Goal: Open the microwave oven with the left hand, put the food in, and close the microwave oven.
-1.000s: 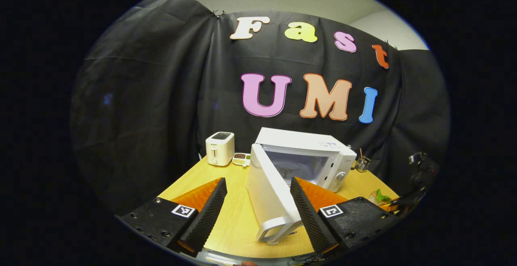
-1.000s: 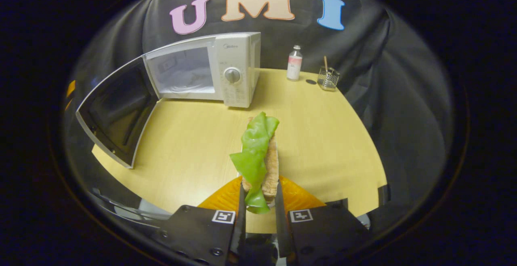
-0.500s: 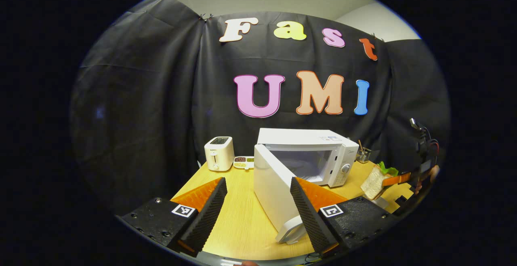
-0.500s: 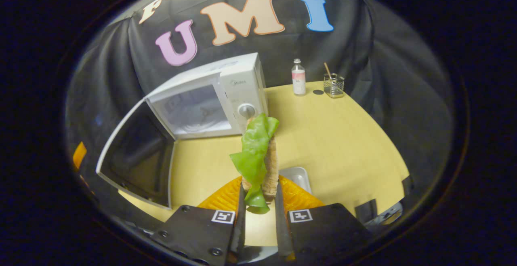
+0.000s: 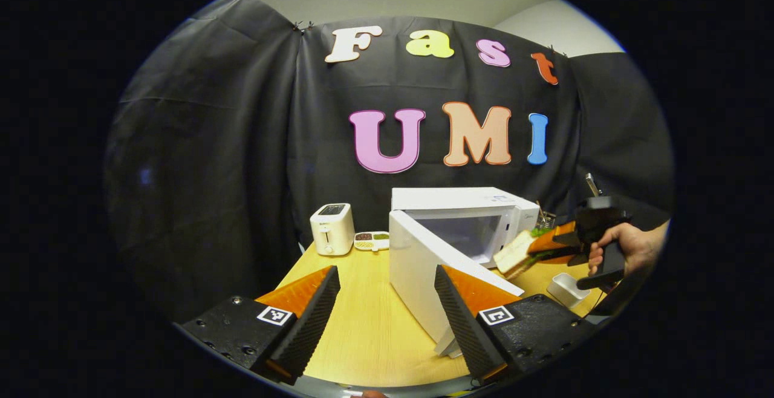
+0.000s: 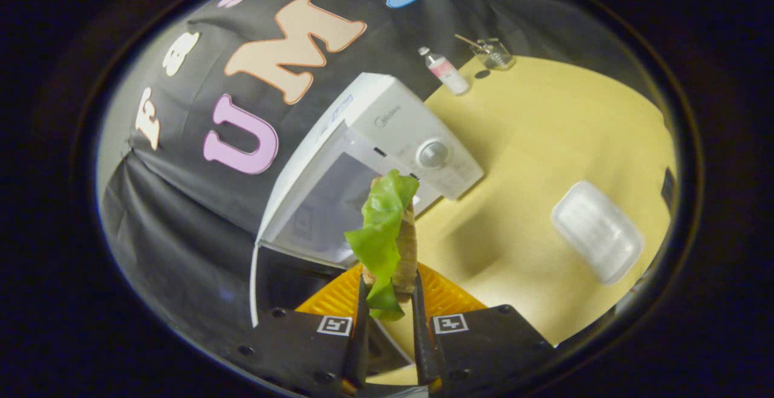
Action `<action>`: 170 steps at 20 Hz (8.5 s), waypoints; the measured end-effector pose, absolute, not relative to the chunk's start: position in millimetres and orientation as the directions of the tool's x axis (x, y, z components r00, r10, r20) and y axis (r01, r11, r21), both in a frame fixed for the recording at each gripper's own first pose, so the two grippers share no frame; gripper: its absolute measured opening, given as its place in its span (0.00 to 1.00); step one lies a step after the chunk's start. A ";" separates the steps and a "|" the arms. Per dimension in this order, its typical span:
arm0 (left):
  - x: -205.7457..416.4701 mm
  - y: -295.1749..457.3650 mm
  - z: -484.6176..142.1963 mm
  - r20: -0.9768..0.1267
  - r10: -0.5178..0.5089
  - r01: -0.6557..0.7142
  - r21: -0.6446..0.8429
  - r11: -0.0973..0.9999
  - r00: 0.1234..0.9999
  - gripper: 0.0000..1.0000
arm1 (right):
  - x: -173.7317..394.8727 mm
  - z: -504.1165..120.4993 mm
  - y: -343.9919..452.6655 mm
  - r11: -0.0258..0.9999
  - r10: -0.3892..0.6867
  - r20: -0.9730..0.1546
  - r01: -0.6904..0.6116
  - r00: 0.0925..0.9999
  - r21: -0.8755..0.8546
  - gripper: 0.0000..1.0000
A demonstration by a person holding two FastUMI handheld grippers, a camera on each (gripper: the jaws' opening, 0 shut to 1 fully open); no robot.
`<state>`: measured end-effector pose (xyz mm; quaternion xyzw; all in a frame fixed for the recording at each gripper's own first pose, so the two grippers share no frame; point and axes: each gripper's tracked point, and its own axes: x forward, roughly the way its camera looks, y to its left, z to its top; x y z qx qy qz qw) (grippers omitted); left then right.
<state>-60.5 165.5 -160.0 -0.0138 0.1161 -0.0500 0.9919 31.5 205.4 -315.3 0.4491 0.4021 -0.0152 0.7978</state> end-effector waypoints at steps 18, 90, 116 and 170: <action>-102.8 203.8 -187.6 -0.341 0.025 -0.047 -0.057 0.997 0.940 0.96 | 188.2 -389.5 328.2 0.139 0.272 -0.587 0.572 0.763 0.808 0.34; -53.9 103.5 -268.8 -0.519 -0.033 0.023 -0.026 0.999 0.854 0.01 | 80.5 -128.9 49.9 0.982 0.187 -0.117 -0.188 0.975 0.001 0.98; 35.1 -41.8 -252.4 -0.445 -0.169 0.157 -0.064 0.986 0.879 0.01 | 65.0 -128.3 5.5 0.976 0.213 -0.114 -0.205 0.970 0.076 0.98; 107.4 -105.7 -150.4 -0.229 -0.228 0.245 0.047 0.968 0.946 0.01 | 73.4 -113.7 -32.1 0.994 0.113 -0.140 -0.111 0.984 0.024 0.96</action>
